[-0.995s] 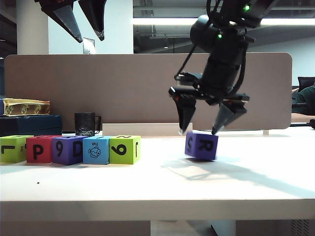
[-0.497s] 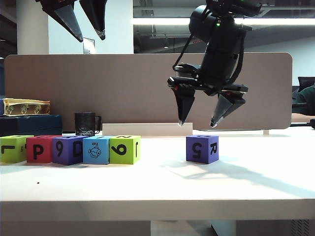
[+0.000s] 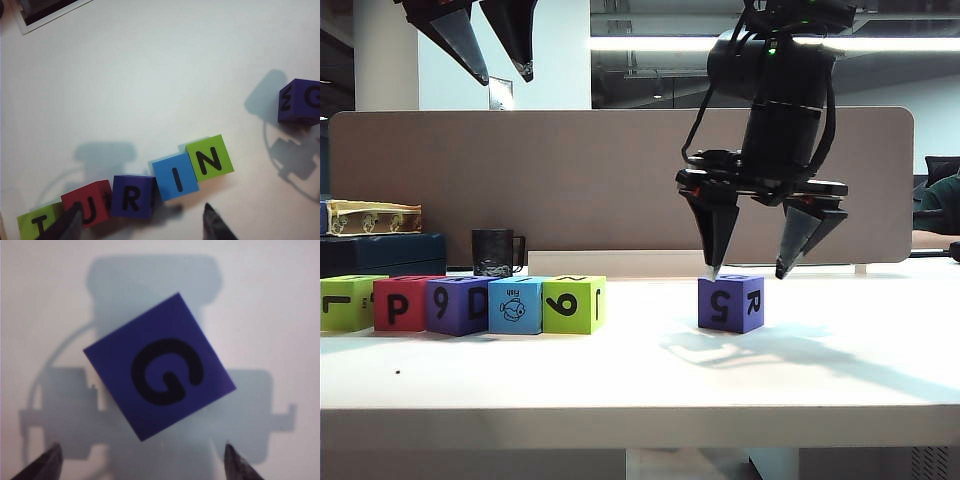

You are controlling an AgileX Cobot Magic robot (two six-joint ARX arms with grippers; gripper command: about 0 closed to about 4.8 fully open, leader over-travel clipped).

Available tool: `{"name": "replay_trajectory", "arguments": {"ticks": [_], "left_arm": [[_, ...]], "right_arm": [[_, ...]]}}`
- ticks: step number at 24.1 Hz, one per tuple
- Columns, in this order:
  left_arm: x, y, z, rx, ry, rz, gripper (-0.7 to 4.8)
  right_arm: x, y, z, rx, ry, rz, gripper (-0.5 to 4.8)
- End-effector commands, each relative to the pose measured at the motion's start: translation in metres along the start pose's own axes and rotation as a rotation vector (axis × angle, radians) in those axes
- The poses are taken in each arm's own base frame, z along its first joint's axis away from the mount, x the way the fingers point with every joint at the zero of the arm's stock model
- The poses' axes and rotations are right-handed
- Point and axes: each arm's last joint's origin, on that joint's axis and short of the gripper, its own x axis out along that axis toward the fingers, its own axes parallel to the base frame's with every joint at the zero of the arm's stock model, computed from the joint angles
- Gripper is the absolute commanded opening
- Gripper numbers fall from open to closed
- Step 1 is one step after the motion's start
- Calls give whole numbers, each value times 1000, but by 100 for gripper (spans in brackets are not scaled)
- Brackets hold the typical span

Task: Select the appropriate blocks from the scattered letter blocks on the table and arrange them in a row to spell out "TURING".

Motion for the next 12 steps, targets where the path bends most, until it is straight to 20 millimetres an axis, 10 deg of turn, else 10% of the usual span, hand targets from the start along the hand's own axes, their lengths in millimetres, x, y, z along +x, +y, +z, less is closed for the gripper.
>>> {"name": "replay_trajectory", "arguments": {"ticks": [1, 12], "left_arm": [[-3, 0, 0, 4, -7, -3, 302], [-3, 0, -2, 5, 17, -6, 302]], "right_arm": [[-2, 2, 2, 4, -23, 32, 409], [12, 3, 9, 2, -67, 74, 409]]}}
